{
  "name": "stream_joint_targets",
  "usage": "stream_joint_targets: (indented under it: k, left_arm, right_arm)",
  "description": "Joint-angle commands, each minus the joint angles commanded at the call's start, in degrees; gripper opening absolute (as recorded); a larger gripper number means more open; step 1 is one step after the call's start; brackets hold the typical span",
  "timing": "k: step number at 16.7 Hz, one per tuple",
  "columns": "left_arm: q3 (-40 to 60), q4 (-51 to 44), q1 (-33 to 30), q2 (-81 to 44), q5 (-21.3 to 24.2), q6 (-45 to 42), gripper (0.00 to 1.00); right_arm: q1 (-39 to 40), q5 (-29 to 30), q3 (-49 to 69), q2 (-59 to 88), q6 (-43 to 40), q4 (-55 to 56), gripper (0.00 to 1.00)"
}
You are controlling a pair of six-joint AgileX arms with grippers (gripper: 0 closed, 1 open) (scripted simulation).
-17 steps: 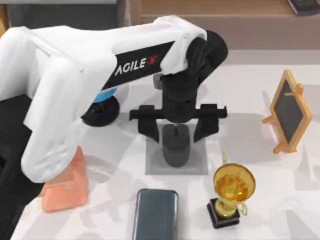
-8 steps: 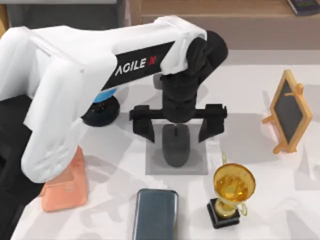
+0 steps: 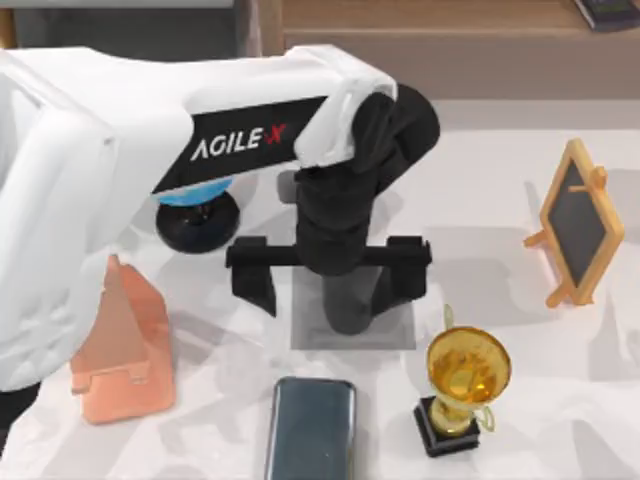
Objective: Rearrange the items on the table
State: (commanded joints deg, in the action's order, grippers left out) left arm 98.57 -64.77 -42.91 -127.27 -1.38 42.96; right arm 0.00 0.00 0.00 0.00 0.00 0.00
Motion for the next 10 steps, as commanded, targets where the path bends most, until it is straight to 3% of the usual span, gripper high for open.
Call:
stream_joint_targets:
  k: [10]
  left_arm:
    - [-27.63, 3.24, -8.57, 19.47, -0.83, 6.29, 1.0]
  right_arm:
    - [0.0, 0.0, 0.0, 0.0, 0.0, 0.0, 1.0]
